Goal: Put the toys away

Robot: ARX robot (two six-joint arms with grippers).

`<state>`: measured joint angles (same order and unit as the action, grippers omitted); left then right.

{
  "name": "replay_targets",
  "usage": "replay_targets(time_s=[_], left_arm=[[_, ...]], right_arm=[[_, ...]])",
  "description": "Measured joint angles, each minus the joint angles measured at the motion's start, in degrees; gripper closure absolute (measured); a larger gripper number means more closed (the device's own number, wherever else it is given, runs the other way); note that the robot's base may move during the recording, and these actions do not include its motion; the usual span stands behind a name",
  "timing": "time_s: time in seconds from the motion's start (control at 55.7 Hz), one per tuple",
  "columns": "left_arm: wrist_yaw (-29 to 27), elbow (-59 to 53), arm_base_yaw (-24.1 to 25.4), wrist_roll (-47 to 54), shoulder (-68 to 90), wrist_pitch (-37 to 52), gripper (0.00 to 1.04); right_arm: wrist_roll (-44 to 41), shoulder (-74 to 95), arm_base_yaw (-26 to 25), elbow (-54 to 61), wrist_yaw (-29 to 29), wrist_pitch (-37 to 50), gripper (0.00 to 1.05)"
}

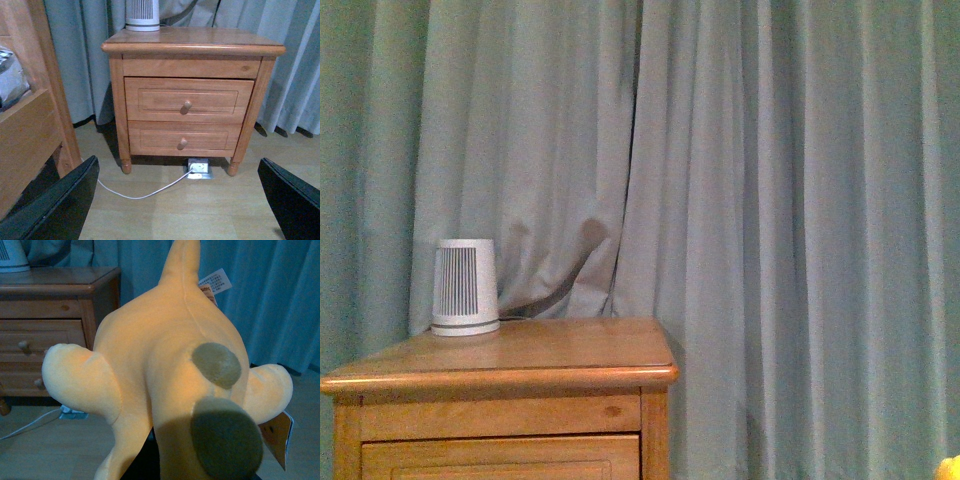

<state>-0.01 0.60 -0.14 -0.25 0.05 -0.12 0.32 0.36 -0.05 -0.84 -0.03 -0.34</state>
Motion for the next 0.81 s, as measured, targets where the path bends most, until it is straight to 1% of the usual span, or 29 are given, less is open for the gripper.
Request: replay_targets(time_s=[0.269, 0.521, 0.808], left_arm=[[-0.3, 0.0, 0.1, 0.0, 0.0, 0.0, 0.06], [0.0, 0.0, 0.1, 0.0, 0.0, 0.0, 0.06], [-0.1, 0.0, 0.0, 0.0, 0.0, 0.0, 0.06]], right_arm=[[0.0, 0.0, 0.1, 0.0, -0.8, 0.0, 0.98], [0.0, -0.1, 0.1, 0.0, 0.3, 0.0, 0.98], [0.0, 0.0, 0.1, 0.0, 0.0, 0.0, 0.98]])
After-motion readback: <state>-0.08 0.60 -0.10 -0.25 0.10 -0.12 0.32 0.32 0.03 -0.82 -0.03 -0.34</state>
